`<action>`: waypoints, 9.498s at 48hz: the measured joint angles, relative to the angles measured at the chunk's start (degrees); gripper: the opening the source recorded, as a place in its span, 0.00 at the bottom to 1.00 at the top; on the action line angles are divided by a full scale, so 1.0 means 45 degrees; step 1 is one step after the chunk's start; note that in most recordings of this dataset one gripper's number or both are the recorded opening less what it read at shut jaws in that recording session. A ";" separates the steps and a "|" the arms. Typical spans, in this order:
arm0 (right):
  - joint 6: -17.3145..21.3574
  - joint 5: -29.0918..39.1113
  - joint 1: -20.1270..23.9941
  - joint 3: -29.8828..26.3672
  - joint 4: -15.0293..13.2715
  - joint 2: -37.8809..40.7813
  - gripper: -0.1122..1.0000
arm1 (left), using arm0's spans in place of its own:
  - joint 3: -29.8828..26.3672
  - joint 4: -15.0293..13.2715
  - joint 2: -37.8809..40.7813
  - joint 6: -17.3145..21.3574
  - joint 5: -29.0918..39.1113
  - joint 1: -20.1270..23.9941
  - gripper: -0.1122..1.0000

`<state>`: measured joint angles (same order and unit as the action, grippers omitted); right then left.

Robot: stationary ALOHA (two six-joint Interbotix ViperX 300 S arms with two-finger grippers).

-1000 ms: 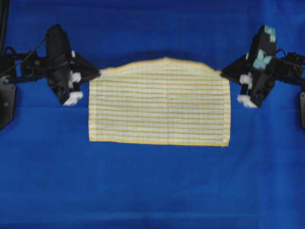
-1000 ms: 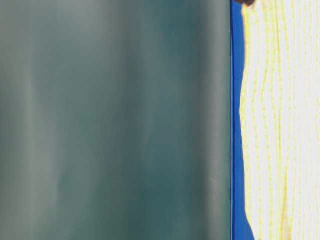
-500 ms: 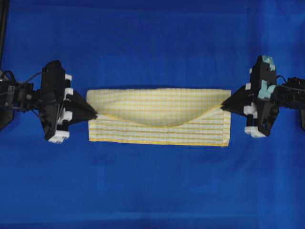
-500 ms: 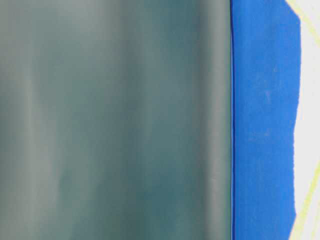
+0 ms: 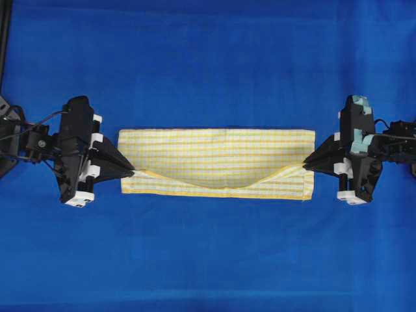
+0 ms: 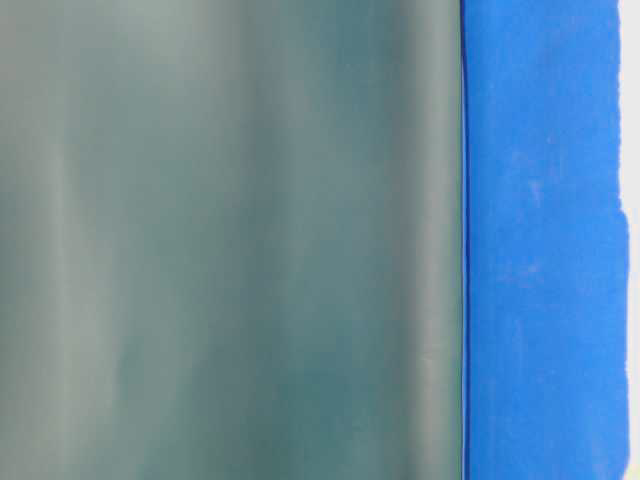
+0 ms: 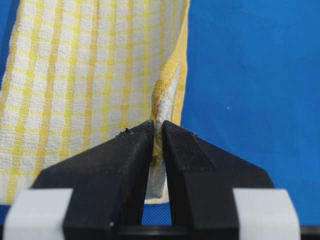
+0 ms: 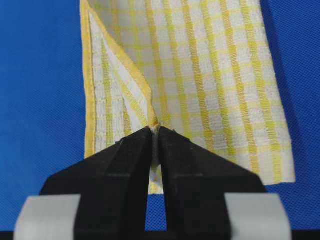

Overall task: Fold the yellow towel.
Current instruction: 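Lift the far edge and fold it toward the near edge with both grippers, then open both grippers and release the folded edge, then grasp the folded towel's far corners with both grippers, then lift the towel strip and swing it to a vertical orientation, then lower the strip flat lengthwise and open both grippers, then move both grippers to the strip's top corners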

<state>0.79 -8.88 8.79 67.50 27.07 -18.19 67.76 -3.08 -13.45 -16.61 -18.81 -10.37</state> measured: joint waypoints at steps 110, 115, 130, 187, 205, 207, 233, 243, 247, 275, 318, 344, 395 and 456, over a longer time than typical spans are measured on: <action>-0.1250 0.0293 -0.3262 -0.0293 -0.0352 0.2344 0.50 | -0.2051 0.0020 0.2715 0.3008 0.3828 0.3789 0.38; -0.1348 0.0410 -0.3125 -0.0352 -0.0352 0.2324 0.24 | -0.2363 0.0020 0.2715 0.2988 0.4629 0.3555 0.16; -0.1797 0.0879 -0.3340 -0.0352 -0.0488 0.1250 0.13 | -0.2852 0.0059 0.1953 0.3203 0.6621 0.3574 0.12; -0.2695 0.1836 -0.7578 -0.3398 -0.1719 0.0332 0.13 | -0.4277 -0.0020 -0.0195 0.0938 0.3203 0.0371 0.12; -0.2695 0.1797 -0.8320 -0.5332 -0.2676 0.2031 0.13 | -0.7520 -0.0039 0.3027 0.0957 0.2852 0.0293 0.12; -0.2695 0.1816 -0.8438 -0.5449 -0.2754 0.2129 0.13 | -0.7871 -0.0039 0.3340 0.0938 0.2871 0.0273 0.12; -0.2773 0.1816 -0.8945 -0.6484 -0.3555 0.2891 0.13 | -1.0273 -0.0098 0.5117 0.0938 0.2949 0.0098 0.12; -0.2773 0.1816 -0.8926 -0.6641 -0.3652 0.3047 0.13 | -1.0586 -0.0293 0.5449 0.0938 0.2949 0.0059 0.12; -0.2793 0.1816 -0.8926 -0.6641 -0.3672 0.3047 0.13 | -1.0605 -0.0391 0.5488 0.0938 0.2969 0.0000 0.12; -0.2793 0.1855 -0.8926 -0.6914 -0.3672 0.3516 0.13 | -1.0254 -0.0527 0.5508 0.0273 0.2930 -0.0137 0.12; -0.2813 0.1914 -0.8223 -0.8926 -0.3672 0.5898 0.13 | -0.7129 -0.0938 0.4297 -0.0137 0.1738 -0.0664 0.12; -0.2813 0.1992 -0.8027 -0.9063 -0.3672 0.6211 0.14 | -0.6973 -0.0957 0.4258 -0.0137 0.2109 -0.0801 0.12; -0.3379 0.3164 -0.7734 -0.9199 -0.3887 0.4590 0.74 | -0.6172 -0.0859 0.2559 0.0059 0.3203 -0.0586 0.50; -0.3086 0.1836 -0.6152 -0.4277 -0.2422 0.0098 0.74 | -0.3066 -0.0605 -0.1211 0.3066 0.2832 0.4551 0.50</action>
<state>-13.10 -0.62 -18.90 48.25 16.17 -17.75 53.96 -5.80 -18.90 -2.81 -6.06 10.11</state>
